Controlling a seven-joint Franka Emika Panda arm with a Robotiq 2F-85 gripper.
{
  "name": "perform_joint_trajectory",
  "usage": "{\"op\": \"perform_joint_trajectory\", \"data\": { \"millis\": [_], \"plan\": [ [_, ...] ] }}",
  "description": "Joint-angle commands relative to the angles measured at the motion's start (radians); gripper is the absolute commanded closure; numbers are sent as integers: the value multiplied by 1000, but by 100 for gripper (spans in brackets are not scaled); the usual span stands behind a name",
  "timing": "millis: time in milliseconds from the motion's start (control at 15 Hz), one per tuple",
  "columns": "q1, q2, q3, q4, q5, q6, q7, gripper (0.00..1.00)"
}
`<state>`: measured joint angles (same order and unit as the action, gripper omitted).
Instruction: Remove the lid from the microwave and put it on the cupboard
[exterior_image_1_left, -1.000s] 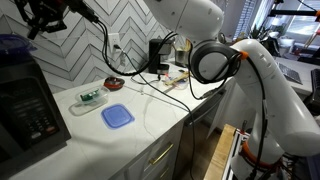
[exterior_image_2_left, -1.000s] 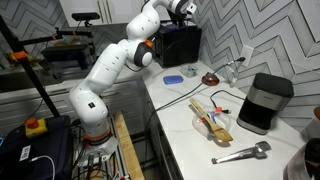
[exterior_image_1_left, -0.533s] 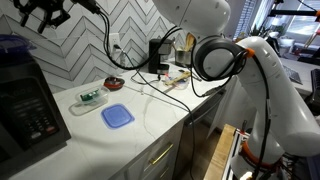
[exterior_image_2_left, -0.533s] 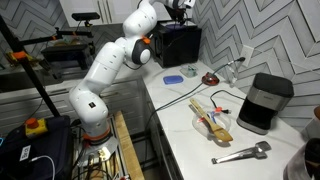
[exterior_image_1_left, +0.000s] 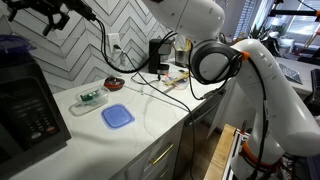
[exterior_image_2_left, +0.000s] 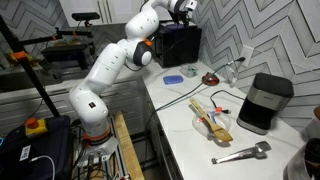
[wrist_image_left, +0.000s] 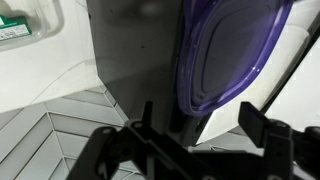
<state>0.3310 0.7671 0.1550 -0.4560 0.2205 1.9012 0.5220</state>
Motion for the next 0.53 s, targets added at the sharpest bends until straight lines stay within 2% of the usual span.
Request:
{"op": "perform_joint_trajectory", "data": {
  "millis": [0, 67, 133, 267, 467],
  "plan": [
    [7, 36, 9, 11, 1, 30, -13, 0],
    [9, 43, 10, 11, 1, 31, -11, 0],
    [10, 48, 13, 10, 4, 27, -7, 19],
    [14, 53, 18, 6, 8, 5, 0, 32],
    [22, 62, 18, 10, 6, -4, 4, 58]
  ]
}}
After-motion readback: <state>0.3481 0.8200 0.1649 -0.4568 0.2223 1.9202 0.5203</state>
